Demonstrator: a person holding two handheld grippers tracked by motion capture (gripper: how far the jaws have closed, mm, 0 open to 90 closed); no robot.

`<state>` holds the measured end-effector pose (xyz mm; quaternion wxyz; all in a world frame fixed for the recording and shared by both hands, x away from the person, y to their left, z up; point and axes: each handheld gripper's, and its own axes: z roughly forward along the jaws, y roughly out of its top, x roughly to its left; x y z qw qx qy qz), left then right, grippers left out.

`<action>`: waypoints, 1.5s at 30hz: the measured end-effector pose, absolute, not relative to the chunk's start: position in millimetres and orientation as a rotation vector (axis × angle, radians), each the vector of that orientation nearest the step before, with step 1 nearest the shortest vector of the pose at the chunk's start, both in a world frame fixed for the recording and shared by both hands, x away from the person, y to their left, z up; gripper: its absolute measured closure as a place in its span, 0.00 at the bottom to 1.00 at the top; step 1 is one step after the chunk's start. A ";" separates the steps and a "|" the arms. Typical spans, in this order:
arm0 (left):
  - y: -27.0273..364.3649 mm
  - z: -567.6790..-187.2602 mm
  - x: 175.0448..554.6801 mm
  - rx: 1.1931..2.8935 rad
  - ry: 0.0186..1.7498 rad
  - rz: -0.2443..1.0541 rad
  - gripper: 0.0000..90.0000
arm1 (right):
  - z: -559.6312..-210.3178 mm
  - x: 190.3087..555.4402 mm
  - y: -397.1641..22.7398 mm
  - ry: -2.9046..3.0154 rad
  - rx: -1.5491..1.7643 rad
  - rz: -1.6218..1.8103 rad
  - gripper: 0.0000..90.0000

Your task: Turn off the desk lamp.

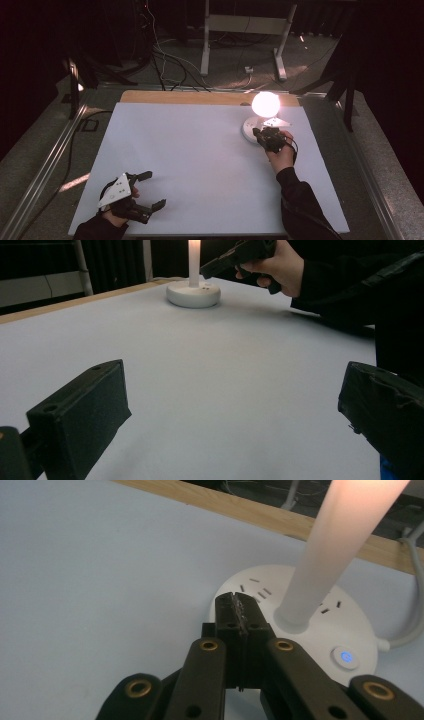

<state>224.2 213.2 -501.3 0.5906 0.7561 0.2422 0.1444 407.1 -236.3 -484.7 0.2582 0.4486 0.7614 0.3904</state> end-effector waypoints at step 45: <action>211.3 -502.0 224.3 1.771 0.563 0.340 0.01 | -490.1 420.4 -227.1 2.058 1.280 0.959 1.00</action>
